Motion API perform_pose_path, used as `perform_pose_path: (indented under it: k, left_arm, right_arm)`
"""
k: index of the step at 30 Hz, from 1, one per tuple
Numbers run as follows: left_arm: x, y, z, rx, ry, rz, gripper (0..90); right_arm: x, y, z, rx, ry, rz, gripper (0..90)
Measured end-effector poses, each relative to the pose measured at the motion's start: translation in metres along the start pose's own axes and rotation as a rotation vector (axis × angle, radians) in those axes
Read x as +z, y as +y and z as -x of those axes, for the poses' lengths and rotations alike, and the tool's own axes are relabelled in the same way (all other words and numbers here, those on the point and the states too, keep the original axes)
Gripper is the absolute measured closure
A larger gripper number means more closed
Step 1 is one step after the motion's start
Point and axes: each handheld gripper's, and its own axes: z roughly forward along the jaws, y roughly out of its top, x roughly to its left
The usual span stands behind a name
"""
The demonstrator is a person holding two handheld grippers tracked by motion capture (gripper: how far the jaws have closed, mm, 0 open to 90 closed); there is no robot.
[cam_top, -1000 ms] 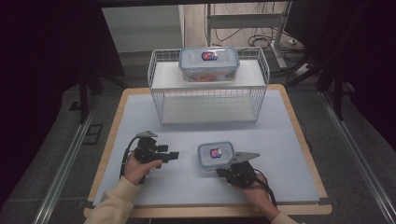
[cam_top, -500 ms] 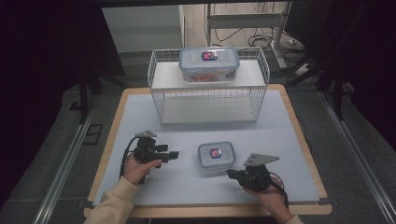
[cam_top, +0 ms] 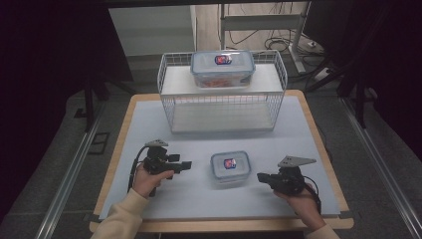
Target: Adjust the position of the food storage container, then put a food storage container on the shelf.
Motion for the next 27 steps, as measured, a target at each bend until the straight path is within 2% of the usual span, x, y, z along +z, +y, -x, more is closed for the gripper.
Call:
perform_pose_path:
  k: [4, 7, 10, 14, 21, 27]
  left_arm:
    - [-0.002, 0.001, 0.003, -0.017, 0.024, 0.02, 26.7]
    - [-0.003, 0.001, 0.006, -0.034, 0.034, 0.027, 24.6]
    - [-0.003, 0.002, 0.01, -0.056, 0.025, 0.029, 22.4]
    - [0.0, 0.004, 0.017, -0.072, 0.011, 0.026, 19.0]
    - [0.013, 0.005, 0.027, -0.095, -0.019, -0.002, 16.3]
    - [0.034, 0.005, 0.04, -0.114, -0.061, -0.043, 16.2]
  right_arm:
    - [0.001, 0.001, 0.0, 0.002, 0.008, 0.005, 84.7]
    - [0.0, 0.002, 0.002, 0.021, 0.027, 0.019, 71.7]
    - [0.0, 0.004, 0.004, 0.046, 0.043, 0.038, 54.9]
    - [-0.001, 0.008, 0.007, 0.062, 0.052, 0.046, 44.5]
    - [0.002, 0.016, 0.018, 0.124, 0.089, 0.043, 34.7]
    - [0.018, 0.03, 0.026, 0.165, 0.129, 0.017, 29.5]
